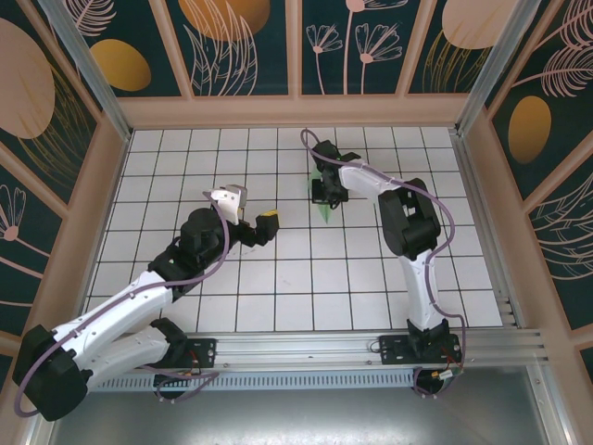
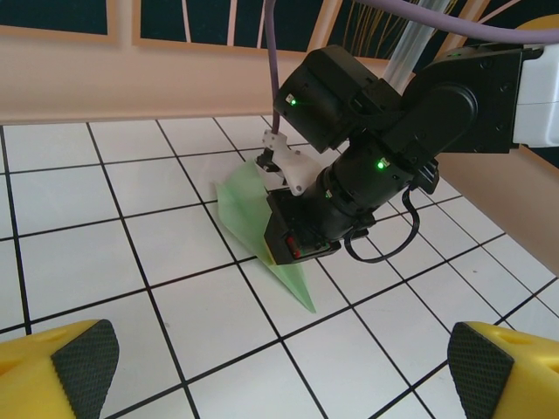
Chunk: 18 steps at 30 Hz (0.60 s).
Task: Fold a paper plane with a square sheet of paper (fold left side to right side)
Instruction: Move the paper plane to the top-center of the table.
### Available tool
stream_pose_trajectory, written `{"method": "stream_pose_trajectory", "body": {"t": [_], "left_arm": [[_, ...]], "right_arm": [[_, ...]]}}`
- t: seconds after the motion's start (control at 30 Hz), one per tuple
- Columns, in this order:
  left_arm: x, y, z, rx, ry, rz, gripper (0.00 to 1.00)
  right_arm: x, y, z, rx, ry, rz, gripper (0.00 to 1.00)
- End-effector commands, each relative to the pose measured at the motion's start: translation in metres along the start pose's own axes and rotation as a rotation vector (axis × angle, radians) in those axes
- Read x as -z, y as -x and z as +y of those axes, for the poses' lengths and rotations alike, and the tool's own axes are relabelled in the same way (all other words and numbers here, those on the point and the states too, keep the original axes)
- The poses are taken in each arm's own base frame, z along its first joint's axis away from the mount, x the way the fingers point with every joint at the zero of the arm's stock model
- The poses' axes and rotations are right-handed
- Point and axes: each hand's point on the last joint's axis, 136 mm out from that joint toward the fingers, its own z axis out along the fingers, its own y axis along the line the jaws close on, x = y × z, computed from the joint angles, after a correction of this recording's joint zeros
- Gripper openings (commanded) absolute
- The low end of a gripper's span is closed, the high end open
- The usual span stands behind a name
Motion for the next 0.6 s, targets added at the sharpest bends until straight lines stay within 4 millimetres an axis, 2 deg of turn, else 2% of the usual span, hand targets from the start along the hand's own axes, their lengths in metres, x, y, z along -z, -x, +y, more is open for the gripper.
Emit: {"method": "stream_pose_trajectory", "body": {"t": [0.0,0.57], "left_arm": [[-0.001,0.009,-0.004,-0.006,-0.017,-0.022,0.98],[-0.005,0.007,-0.002,0.002,0.0,0.003,0.99]], "right_arm": [[-0.008,-0.016,-0.002,0.003,-0.013,0.048,0.01],[-0.007,-0.014,-0.016,-0.035,-0.085,0.04,0.05]]}}
